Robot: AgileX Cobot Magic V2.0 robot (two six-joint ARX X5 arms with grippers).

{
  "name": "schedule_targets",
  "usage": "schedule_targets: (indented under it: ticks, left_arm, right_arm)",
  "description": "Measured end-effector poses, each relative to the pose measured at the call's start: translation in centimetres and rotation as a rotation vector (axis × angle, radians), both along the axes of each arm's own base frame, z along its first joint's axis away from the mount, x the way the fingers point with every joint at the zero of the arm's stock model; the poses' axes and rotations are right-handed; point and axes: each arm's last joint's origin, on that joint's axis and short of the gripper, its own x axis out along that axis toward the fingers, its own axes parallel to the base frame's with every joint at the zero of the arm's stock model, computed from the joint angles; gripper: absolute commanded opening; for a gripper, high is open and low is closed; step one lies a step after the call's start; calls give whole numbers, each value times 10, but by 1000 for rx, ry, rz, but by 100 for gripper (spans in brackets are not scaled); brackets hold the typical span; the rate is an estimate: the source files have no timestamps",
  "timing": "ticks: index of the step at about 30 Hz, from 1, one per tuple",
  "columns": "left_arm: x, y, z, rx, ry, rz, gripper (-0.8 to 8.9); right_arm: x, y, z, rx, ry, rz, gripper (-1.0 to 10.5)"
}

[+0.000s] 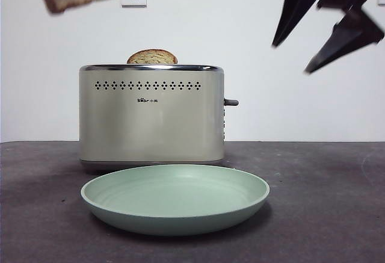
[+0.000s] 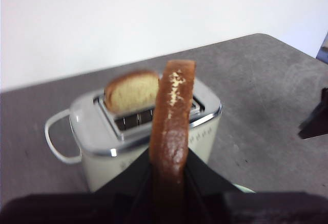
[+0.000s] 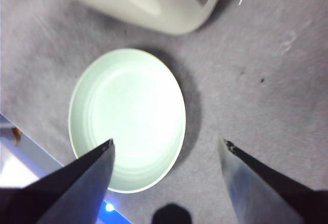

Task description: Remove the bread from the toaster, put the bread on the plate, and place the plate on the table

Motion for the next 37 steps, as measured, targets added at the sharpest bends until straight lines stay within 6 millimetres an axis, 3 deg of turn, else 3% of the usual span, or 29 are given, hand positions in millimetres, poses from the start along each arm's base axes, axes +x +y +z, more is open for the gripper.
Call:
schedule_targets:
  ticks: [3, 8, 20, 37]
  left_arm:
    - [-15, 6, -9, -50, 2, 17, -8]
    - [-34, 13, -1, -97, -60, 31, -8]
    - [-38, 15, -2, -97, -45, 36, -8]
    - [-38, 15, -2, -97, -43, 36, -8]
  right_arm:
    - [10, 12, -18, -38, 40, 26, 343]
    - [23, 34, -51, -82, 110, 80, 343]
    - [35, 66, -104, -128, 218, 157, 343]
    - [38, 77, -110, -117, 174, 179, 342]
